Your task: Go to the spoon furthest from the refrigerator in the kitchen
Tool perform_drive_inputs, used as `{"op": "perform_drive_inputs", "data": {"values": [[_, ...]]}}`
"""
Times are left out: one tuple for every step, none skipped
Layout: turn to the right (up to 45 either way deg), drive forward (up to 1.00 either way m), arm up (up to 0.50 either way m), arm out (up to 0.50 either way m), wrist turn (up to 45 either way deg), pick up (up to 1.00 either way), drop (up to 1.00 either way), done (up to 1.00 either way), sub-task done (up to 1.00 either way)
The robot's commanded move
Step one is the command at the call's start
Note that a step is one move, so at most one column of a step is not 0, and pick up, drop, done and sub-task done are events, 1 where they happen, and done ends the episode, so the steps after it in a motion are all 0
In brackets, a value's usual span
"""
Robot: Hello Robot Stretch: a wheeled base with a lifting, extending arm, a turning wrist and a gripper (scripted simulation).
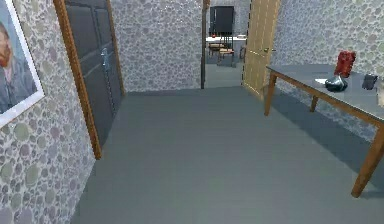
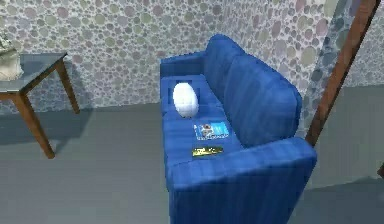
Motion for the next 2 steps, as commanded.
{"op": "perform_drive_inputs", "data": {"values": [[6.0, 0.0, 0.0, 0.0, 0.0, 0.0, 0.0, 0.0, 0.0], [0.0, 1.0, 0.0, 0.0, 0.0, 0.0, 0.0, 0.0, 0.0]]}}
